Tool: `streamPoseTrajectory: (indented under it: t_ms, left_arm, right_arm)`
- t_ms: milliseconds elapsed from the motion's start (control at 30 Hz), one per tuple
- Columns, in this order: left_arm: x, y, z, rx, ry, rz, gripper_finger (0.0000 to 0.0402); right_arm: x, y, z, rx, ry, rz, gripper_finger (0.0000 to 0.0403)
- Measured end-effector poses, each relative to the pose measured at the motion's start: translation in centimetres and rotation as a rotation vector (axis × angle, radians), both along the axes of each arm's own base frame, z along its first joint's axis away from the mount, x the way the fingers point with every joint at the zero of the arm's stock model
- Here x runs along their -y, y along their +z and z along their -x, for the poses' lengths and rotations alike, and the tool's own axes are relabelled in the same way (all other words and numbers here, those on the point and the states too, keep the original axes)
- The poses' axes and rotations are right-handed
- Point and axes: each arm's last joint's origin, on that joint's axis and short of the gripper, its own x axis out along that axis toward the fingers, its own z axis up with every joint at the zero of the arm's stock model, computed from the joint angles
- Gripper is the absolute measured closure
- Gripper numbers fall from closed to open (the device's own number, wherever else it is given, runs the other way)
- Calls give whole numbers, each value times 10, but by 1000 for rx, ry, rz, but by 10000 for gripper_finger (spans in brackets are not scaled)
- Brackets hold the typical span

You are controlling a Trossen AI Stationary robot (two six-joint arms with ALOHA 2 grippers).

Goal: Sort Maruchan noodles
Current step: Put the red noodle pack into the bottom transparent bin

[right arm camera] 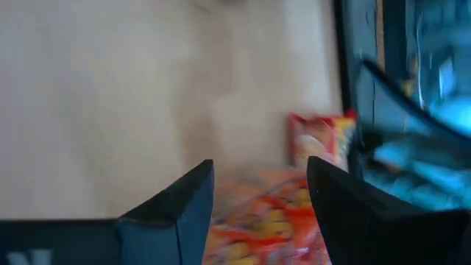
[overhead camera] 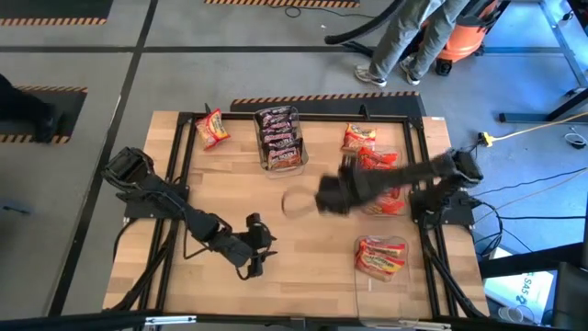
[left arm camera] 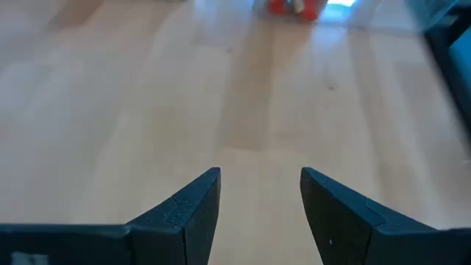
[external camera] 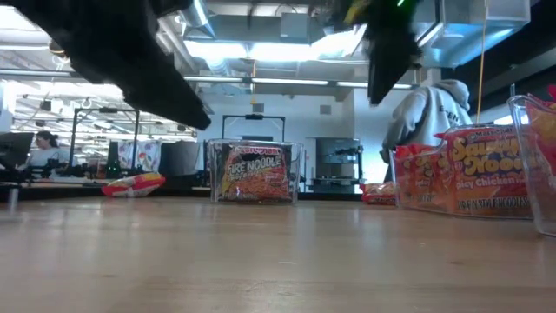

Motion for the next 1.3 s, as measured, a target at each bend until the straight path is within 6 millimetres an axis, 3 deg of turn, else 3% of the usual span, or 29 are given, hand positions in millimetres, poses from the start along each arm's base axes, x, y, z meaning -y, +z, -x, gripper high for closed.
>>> streamPoseTrajectory:
  t_ms: [133,233,367,500,700,767,1100,1300]
  left_arm:
    - [-16,-8,-1,-47,34,-108,217]
    - [-33,-27,8,-113,64,-162,217]
    - [-51,-47,26,-166,137,-134,217]
    - [-60,-55,44,-190,168,-81,217]
    - [-67,-55,55,-181,198,-50,217]
    - [-69,-54,55,-178,205,-49,217]
    - [-79,-53,49,-178,202,-87,217]
    - [-79,-53,49,-180,198,-83,217]
  right_arm:
    - [78,-12,-4,32,-205,-21,205]
    - [128,-23,-1,112,-337,-121,205]
    - [177,-33,3,224,-459,-230,215]
    - [215,-37,8,205,-527,-266,264]
    - [274,-60,25,124,-674,-370,374]
    - [282,-65,25,102,-696,-383,395]
    - [288,-64,10,-51,-767,-330,398]
    - [276,-63,-17,-30,-775,-401,397]
